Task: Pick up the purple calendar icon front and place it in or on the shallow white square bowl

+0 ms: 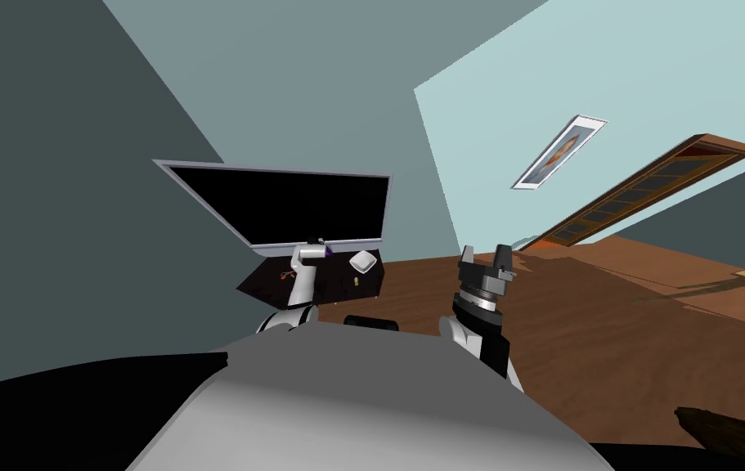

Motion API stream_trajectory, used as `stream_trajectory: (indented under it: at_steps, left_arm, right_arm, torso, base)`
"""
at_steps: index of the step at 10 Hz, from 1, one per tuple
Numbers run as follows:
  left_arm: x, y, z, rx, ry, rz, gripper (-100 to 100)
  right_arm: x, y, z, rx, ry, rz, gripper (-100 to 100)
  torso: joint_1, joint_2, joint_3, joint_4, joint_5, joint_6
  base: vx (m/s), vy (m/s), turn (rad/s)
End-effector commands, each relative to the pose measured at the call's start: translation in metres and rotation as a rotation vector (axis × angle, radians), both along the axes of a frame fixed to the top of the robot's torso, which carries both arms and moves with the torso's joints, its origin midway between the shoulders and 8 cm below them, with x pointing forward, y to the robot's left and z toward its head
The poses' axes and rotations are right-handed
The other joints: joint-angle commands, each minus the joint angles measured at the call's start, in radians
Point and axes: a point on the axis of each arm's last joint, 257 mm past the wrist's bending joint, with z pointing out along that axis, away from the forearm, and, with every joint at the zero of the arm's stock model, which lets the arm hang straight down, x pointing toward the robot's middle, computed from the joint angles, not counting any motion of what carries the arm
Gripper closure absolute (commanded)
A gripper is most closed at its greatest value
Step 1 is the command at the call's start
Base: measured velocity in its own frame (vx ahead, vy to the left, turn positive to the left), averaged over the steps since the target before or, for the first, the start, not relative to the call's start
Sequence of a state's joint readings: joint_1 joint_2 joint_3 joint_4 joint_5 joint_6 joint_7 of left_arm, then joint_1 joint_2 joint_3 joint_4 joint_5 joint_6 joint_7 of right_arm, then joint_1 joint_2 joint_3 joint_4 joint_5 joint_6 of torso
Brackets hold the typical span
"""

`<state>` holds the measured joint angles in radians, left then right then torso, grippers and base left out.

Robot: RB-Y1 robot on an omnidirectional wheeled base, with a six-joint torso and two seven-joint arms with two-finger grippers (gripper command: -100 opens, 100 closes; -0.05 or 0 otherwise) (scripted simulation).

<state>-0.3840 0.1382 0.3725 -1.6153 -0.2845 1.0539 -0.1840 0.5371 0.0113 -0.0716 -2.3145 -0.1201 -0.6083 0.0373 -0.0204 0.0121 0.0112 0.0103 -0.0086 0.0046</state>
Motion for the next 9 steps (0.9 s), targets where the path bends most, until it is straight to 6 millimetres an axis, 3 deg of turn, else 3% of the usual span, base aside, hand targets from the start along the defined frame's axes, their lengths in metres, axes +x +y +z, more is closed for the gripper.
stream_trajectory:
  at_steps: [1,4,9]
  left_arm:
    - [-0.002,0.007,0.018,0.023,-0.015,0.013,100]
    - [-0.008,0.022,0.065,0.073,-0.056,0.053,100]
    - [-0.025,0.034,0.091,0.094,-0.079,0.108,100]
  right_arm:
    - [0.000,0.000,0.000,0.000,0.000,0.000,0]
    - [0.000,0.000,0.000,0.000,0.000,0.000,0]
    - [0.000,0.000,0.000,0.000,0.000,0.000,0]
  torso:
    - [0.000,0.000,0.000,0.000,0.000,0.000]
    - [-0.004,0.000,0.001,0.001,-0.001,0.000]
    - [-0.001,-0.003,-0.001,0.001,-0.001,-0.001]
  base:
    - [-0.042,-0.087,-0.019]
    - [-0.040,-0.169,-0.011]
    - [0.018,-0.146,0.002]
